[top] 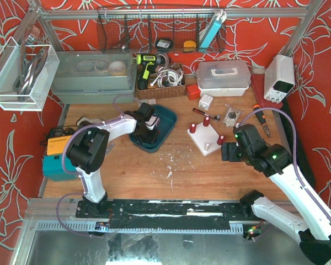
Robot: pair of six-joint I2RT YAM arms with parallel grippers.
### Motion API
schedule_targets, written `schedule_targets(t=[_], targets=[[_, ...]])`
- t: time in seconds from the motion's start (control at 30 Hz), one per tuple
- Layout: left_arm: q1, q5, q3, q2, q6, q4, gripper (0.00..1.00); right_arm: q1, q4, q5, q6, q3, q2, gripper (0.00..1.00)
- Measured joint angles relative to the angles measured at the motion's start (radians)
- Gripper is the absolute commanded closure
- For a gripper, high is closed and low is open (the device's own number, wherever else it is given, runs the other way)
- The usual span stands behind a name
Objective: Install the large spring
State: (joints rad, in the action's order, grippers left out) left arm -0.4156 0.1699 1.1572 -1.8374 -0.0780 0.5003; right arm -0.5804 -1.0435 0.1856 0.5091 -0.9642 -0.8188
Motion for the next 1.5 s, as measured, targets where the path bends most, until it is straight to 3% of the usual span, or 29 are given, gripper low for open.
schedule_targets(t=[0.07, 0.43, 0.7, 1.03, 1.37, 1.5], targets=[[0.001, 0.003, 0.0, 0.0, 0.0, 0.001, 0.58, 0.0, -0.001, 0.0, -0.002, 0.0, 0.0, 0.05], [0.002, -0.057, 0.113, 0.0, 0.005, 0.052, 0.35, 0.0, -0.015, 0.001, -0.021, 0.0, 0.017, 0.05], [0.002, -0.06, 0.125, -0.04, 0.049, 0.051, 0.3, 0.0, -0.031, 0.019, -0.046, -0.007, 0.029, 0.05], [0.002, -0.044, 0.177, -0.103, 0.092, -0.003, 0.37, 0.0, -0.043, 0.024, -0.062, -0.011, 0.032, 0.05], [0.003, -0.04, 0.119, -0.095, 0.101, -0.016, 0.5, 0.0, -0.052, 0.043, -0.07, -0.023, 0.035, 0.05], [0.003, -0.046, 0.11, -0.087, 0.104, -0.014, 0.51, 0.0, -0.052, 0.043, -0.07, -0.023, 0.035, 0.05]])
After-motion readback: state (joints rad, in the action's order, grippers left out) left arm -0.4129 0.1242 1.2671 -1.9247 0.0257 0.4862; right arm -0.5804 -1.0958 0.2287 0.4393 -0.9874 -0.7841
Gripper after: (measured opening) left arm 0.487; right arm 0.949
